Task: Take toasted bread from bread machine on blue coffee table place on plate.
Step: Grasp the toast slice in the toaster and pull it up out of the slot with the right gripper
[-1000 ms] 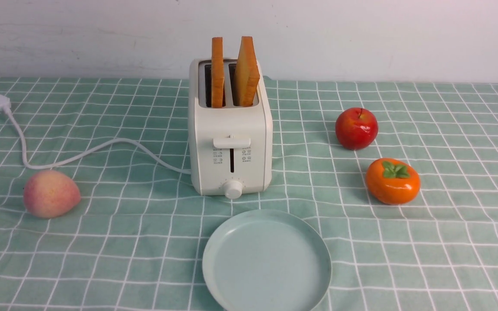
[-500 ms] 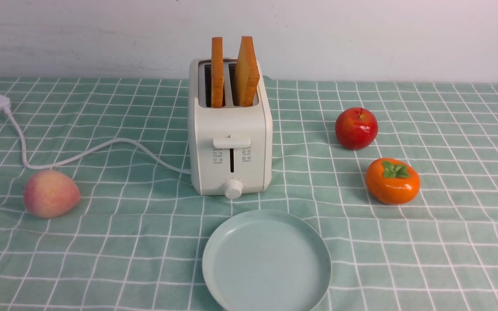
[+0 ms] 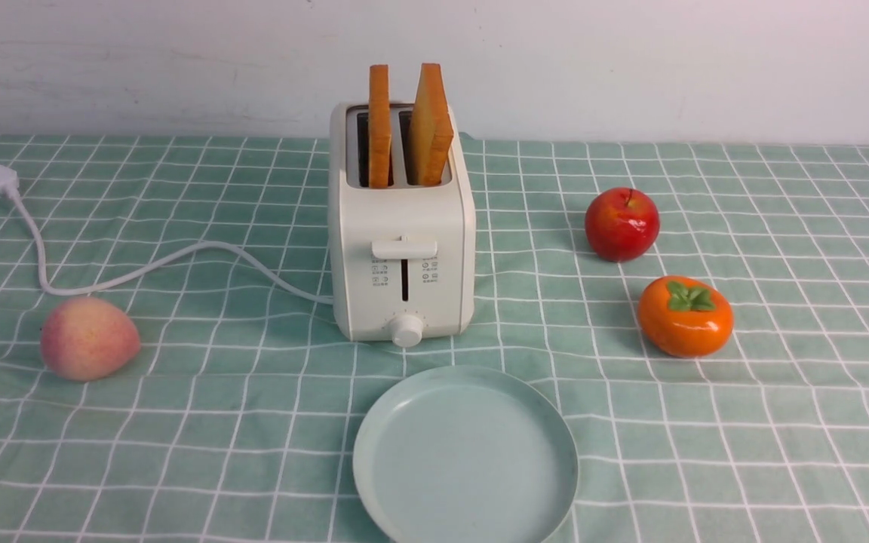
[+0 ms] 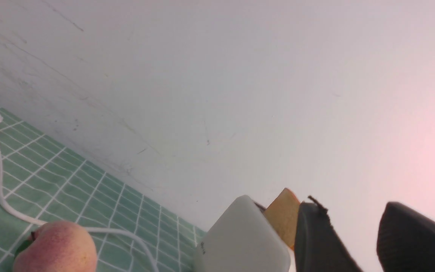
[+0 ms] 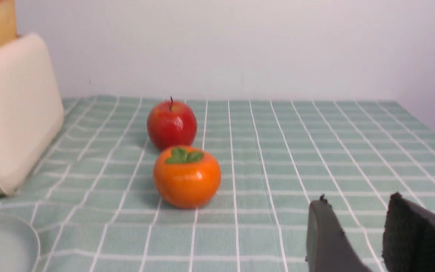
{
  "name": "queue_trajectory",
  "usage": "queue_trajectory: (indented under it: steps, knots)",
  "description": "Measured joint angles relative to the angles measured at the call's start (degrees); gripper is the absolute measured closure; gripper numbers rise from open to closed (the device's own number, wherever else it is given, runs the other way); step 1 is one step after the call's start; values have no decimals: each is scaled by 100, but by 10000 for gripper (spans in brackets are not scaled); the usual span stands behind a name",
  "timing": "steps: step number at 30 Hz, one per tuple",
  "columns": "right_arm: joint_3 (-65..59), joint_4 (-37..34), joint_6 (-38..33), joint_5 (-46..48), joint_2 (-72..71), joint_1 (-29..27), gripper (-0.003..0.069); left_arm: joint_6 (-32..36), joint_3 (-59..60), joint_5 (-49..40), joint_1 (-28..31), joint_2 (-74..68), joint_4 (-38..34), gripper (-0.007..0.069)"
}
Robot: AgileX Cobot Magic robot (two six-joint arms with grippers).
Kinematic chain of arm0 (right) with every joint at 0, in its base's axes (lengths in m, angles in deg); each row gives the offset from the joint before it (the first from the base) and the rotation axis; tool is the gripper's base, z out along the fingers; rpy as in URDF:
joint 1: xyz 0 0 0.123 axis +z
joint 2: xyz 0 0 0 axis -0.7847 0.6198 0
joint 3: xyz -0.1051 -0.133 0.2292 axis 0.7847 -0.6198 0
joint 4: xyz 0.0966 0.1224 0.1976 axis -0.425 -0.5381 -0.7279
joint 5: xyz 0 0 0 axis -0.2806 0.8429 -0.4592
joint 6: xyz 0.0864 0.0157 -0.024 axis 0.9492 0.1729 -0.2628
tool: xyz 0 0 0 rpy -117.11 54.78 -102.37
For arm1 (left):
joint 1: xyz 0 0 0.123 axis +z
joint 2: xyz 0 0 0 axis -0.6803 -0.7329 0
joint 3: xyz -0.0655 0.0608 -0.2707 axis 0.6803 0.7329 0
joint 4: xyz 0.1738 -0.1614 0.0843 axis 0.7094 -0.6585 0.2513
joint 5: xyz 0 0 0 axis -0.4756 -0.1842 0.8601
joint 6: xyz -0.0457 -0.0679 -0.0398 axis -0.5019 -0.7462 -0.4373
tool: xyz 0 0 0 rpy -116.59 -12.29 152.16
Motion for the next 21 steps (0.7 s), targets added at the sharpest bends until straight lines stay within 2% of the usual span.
queue_trajectory:
  steps: [6,9,12,18,21]
  knots:
    - [0,0,41,-960,0,0,419,-102,0,67,0,0,107,386]
    - [0,-53,358,-1862,0,0,419,-122,0,280,0,0,210,386]
    - [153,-180,595,-2056,40,0,419,-122,-11,408,0,0,224,386]
    - [1733,-1020,863,-1518,906,0,419,-106,-1094,47,0,-26,228,386]
    - [2851,-1753,899,-956,1818,0,419,166,-2066,-353,0,-433,248,386]
